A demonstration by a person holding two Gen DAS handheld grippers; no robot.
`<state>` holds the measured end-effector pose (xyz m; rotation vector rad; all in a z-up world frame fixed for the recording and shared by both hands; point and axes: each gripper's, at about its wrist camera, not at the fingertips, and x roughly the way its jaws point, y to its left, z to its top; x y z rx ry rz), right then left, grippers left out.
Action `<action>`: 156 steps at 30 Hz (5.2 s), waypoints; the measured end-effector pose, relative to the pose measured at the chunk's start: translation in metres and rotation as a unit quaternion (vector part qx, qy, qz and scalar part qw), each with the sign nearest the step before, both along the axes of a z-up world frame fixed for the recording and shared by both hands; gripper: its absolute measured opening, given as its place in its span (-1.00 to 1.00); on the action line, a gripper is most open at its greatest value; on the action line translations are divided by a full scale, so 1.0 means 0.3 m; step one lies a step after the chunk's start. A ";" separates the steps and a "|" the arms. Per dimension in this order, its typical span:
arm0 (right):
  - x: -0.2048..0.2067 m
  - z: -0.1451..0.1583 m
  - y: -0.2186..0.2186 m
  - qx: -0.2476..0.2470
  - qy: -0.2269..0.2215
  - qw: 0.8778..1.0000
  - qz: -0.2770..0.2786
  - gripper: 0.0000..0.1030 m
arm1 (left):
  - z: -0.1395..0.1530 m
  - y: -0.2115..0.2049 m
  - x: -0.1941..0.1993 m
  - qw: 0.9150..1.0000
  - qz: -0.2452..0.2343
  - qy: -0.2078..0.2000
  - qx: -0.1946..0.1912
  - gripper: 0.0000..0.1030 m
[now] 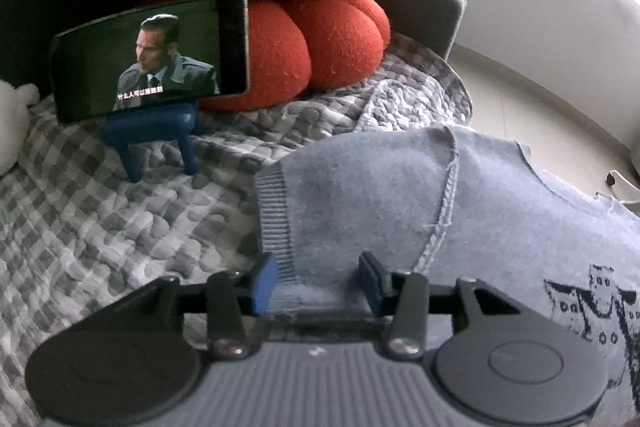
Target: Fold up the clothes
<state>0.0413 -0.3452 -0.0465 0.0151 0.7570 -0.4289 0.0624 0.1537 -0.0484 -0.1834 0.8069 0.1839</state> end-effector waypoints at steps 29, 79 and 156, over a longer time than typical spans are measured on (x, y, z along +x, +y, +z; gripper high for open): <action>-0.432 -0.018 1.139 0.107 0.096 0.864 0.482 -1.00 | -0.009 0.266 -0.102 0.993 0.072 -0.003 -0.093 -0.06; -0.485 0.068 0.751 0.228 0.102 0.894 0.371 -0.38 | 0.014 0.251 -0.110 0.995 0.059 -0.011 -0.078 -0.06; -0.072 0.179 1.035 0.148 0.036 0.901 0.406 -0.22 | -0.012 0.300 -0.099 0.988 0.104 0.049 -0.108 0.00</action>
